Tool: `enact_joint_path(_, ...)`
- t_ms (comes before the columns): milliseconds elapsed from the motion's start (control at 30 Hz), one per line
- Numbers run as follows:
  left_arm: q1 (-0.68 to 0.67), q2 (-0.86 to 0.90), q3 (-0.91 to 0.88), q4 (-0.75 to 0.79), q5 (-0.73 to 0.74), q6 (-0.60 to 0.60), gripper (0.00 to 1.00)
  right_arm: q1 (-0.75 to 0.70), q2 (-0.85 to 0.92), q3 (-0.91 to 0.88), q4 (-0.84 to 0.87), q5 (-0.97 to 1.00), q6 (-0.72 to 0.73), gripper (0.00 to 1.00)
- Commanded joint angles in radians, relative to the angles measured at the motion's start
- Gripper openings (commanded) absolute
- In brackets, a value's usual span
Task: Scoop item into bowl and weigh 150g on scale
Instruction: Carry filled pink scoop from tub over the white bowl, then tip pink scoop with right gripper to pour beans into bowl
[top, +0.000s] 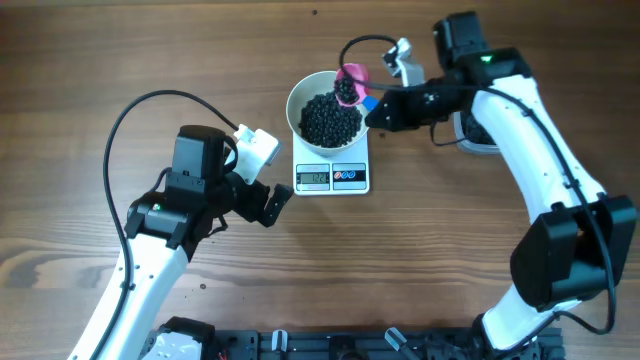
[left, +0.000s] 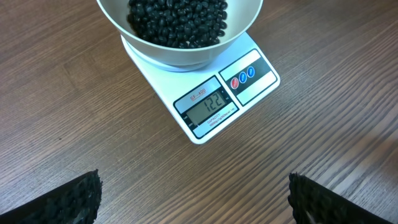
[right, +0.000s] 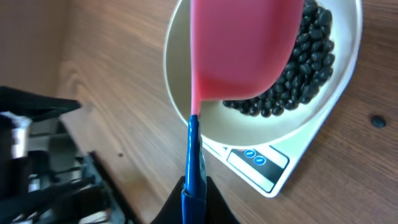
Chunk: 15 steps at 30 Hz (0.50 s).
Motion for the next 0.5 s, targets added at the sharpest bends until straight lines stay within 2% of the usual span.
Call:
enact_joint_path(0, -0.003, 0.008, -0.01, 0.002, 0.016, 0.002, 1.0, 0.075, -0.035, 0.026, 0.023, 0.2, 0.047, 0.04)
enact_joint_path(200, -0.003, 0.008, -0.01, 0.002, 0.016, 0.002, 1.0, 0.172, -0.035, 0.026, 0.027, 0.46, 0.071, 0.04)
enact_joint_path(467, -0.003, 0.008, -0.01, 0.002, 0.016, 0.001, 1.0, 0.237, -0.035, 0.026, 0.035, 0.682, 0.058, 0.04)
